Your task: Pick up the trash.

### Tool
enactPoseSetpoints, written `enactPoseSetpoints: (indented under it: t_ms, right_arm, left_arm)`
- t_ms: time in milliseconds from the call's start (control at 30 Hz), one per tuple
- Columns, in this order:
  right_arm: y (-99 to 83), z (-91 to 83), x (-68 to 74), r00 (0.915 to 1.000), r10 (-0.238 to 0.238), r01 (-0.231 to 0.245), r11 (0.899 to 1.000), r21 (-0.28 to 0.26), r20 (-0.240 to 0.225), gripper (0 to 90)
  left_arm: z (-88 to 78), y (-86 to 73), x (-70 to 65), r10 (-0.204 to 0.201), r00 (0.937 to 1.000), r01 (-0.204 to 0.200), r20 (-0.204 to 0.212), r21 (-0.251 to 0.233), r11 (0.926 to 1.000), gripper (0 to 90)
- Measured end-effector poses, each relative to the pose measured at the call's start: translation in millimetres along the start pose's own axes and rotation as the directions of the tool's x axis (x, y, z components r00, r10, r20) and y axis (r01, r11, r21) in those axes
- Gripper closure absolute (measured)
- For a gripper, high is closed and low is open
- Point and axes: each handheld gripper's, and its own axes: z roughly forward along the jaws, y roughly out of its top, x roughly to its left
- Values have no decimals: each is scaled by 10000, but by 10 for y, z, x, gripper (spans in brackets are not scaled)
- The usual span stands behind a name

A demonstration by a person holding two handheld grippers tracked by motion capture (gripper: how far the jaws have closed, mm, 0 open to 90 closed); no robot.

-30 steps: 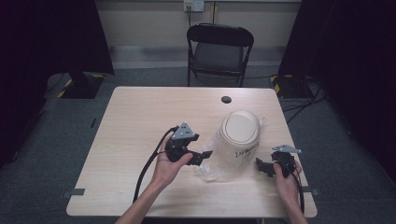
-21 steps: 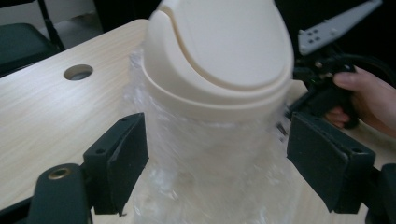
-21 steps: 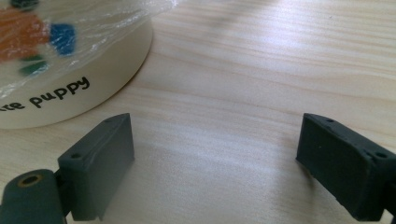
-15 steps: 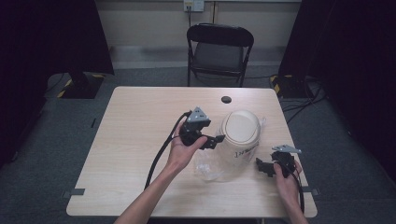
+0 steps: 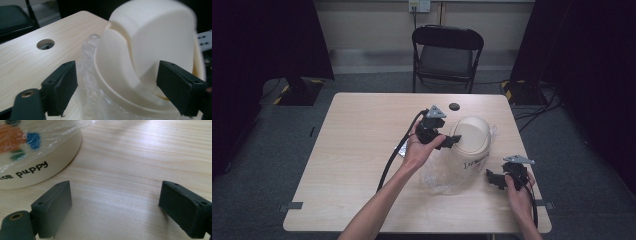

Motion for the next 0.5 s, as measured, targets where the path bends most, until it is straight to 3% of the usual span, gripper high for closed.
enactPoseSetpoints:
  t_ms: [267,400,500]
  right_arm:
    - [0,0,0,10000,9,-9,10000,0,-1,102]
    - [0,0,0,10000,-2,2,10000,-2,-1,102]
    - [0,0,0,10000,4,-4,10000,-3,-2,102]
  left_arm:
    - [124,20,12,-165,9999,163,37,504,9986,152]
    - [151,35,-25,56,9999,-46,-129,696,9976,154]
    - [211,34,27,-185,9998,193,-96,933,9954,149]
